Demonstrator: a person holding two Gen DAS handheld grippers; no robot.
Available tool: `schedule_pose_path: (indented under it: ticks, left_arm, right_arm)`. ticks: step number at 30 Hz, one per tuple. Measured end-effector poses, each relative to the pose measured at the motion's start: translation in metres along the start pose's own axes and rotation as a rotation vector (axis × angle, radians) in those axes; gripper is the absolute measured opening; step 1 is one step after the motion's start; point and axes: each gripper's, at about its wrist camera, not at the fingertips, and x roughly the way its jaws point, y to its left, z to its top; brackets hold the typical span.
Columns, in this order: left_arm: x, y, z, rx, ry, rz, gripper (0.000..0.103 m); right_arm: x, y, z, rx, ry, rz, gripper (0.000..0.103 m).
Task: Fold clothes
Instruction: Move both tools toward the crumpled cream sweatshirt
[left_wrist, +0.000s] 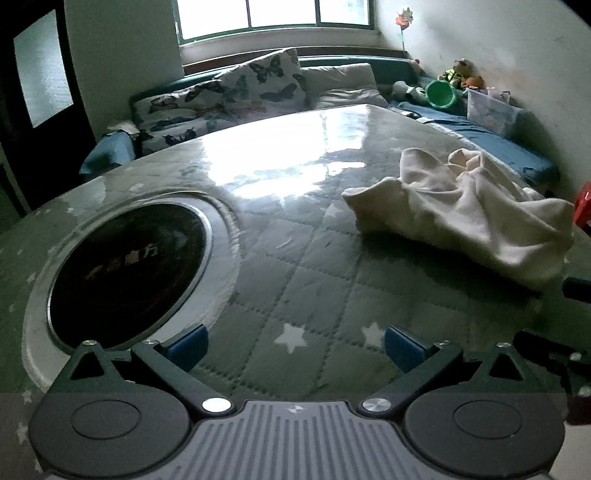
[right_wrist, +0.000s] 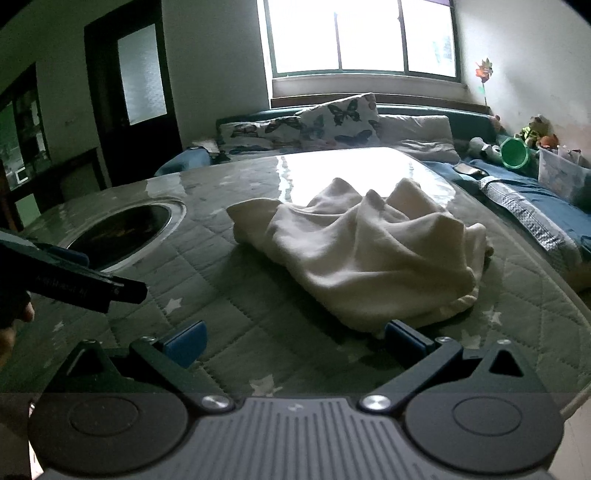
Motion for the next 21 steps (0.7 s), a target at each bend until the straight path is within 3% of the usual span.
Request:
schedule_pose_path:
  ticks: [21]
  left_arm:
    - [0.021, -0.036, 0.027, 0.086, 0.021, -0.038, 0.103]
  right_arm:
    - [0.01, -0.022, 0.005, 0.048, 0.025, -0.055, 0.103]
